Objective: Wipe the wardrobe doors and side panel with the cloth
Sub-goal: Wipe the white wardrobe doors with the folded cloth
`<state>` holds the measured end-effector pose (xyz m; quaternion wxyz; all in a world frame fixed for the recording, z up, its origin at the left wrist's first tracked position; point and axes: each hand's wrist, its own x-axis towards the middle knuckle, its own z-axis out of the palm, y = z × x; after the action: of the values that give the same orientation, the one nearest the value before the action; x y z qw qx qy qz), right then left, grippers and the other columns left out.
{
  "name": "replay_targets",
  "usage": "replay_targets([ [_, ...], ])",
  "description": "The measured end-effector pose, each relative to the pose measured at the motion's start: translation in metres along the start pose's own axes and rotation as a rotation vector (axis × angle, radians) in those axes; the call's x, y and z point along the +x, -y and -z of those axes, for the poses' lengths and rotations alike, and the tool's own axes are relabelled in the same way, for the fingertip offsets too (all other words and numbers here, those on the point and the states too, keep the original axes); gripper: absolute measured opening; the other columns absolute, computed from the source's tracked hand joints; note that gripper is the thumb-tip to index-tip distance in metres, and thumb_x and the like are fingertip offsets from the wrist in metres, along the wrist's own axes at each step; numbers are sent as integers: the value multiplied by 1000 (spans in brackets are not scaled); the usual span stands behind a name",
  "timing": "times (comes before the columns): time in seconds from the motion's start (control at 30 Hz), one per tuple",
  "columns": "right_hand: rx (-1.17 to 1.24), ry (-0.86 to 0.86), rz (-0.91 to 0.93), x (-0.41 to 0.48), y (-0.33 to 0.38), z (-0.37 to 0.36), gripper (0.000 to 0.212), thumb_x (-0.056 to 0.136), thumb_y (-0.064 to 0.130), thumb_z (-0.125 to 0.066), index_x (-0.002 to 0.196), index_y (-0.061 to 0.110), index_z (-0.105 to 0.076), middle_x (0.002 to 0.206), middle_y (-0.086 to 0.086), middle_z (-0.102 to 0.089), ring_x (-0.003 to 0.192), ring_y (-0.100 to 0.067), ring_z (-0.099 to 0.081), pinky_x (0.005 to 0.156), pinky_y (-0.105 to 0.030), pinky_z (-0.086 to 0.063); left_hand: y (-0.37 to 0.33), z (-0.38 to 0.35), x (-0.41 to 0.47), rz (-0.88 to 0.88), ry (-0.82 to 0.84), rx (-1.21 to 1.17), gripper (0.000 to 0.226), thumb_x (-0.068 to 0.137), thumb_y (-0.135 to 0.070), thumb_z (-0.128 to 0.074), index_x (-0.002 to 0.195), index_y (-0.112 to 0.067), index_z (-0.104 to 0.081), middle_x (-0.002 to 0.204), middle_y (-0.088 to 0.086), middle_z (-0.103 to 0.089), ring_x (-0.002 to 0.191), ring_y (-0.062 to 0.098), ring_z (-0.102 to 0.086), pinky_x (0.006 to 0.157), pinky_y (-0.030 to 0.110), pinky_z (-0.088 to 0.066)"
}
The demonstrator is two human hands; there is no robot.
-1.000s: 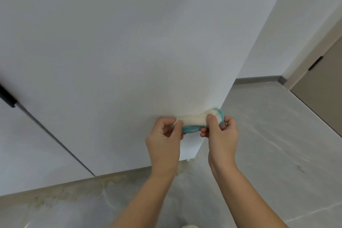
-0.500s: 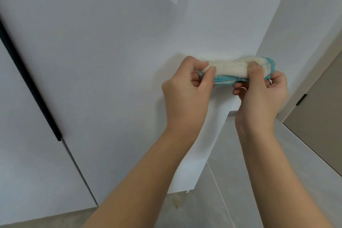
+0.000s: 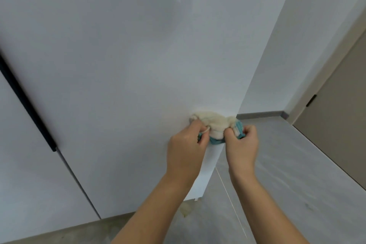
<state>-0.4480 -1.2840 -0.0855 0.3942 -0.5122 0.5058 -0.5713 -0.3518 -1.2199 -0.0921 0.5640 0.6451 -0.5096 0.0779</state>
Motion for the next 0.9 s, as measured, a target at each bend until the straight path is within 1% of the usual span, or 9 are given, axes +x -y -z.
replay_targets([
  [0.13, 70, 66, 91, -20, 32, -6, 22, 82, 9, -65, 78, 15, -44, 64, 1, -51, 53, -12, -47, 52, -31, -40, -13, 39, 9, 16, -94, -51, 14, 86, -21, -65, 77, -23, -55, 60, -4, -58, 53, 17, -54, 51, 38, -48],
  [0.23, 284, 168, 218, -37, 85, -20, 24, 88, 8, -63, 88, 20, -43, 68, -1, -59, 49, -17, -58, 45, -27, -45, -29, 84, 37, -107, -270, -32, 12, 86, -14, -69, 81, -18, -59, 65, -6, -60, 54, 13, -56, 54, 31, -49],
  [0.33, 374, 221, 366, -46, 121, -38, 31, 89, 7, -62, 99, 29, -44, 70, 1, -63, 51, -23, -60, 48, -28, -48, -33, 114, 63, -191, -367, -12, 16, 88, -8, -67, 103, -13, -65, 80, -6, -64, 61, 9, -58, 60, 22, -52],
  [0.43, 337, 209, 471, -46, 124, -54, 32, 86, 6, -63, 92, 33, -48, 72, 4, -59, 56, -24, -56, 52, -36, -49, -21, 119, 73, -298, -363, 85, 28, 88, -2, -63, 116, -6, -68, 94, 2, -71, 74, 8, -60, 70, 16, -50],
  [0.53, 298, 196, 496, -44, 107, -61, 36, 81, -3, -62, 77, 29, -44, 67, 14, -48, 58, -8, -43, 54, -23, -41, -3, 111, 67, -353, -363, 132, 25, 87, 3, -64, 111, -4, -70, 84, 6, -71, 67, 15, -59, 64, 19, -48],
  [0.6, 249, 230, 486, -45, 89, -60, 39, 79, -7, -61, 73, 26, -41, 64, 14, -44, 56, -5, -37, 52, -17, -35, 10, 103, 55, -342, -352, 123, 25, 86, 4, -64, 109, -4, -71, 79, 6, -69, 63, 14, -56, 60, 19, -46],
  [0.73, 72, 312, 449, -57, 35, -53, 47, 75, -9, -65, 70, 30, -40, 62, 18, -50, 54, -4, -41, 50, -10, -32, 48, 86, 5, -256, -261, 118, 23, 86, 0, -64, 107, -7, -72, 74, 4, -66, 56, 17, -55, 53, 29, -48],
  [0.83, -79, 366, 426, -65, -30, -49, 53, 73, -7, -71, 70, 36, -40, 66, 14, -52, 54, -5, -45, 49, -10, -33, 84, 69, -38, -210, -127, 174, 21, 88, -8, -59, 104, -7, -73, 72, -1, -63, 55, 12, -51, 53, 22, -45],
  [0.9, -169, 413, 339, -72, -79, -44, 51, 74, -3, -72, 70, 37, -42, 65, 8, -54, 53, -9, -50, 50, -17, -42, 110, 56, -70, -148, -46, 227, 22, 88, -13, -56, 100, -9, -75, 71, -2, -64, 53, 12, -52, 50, 22, -45],
])
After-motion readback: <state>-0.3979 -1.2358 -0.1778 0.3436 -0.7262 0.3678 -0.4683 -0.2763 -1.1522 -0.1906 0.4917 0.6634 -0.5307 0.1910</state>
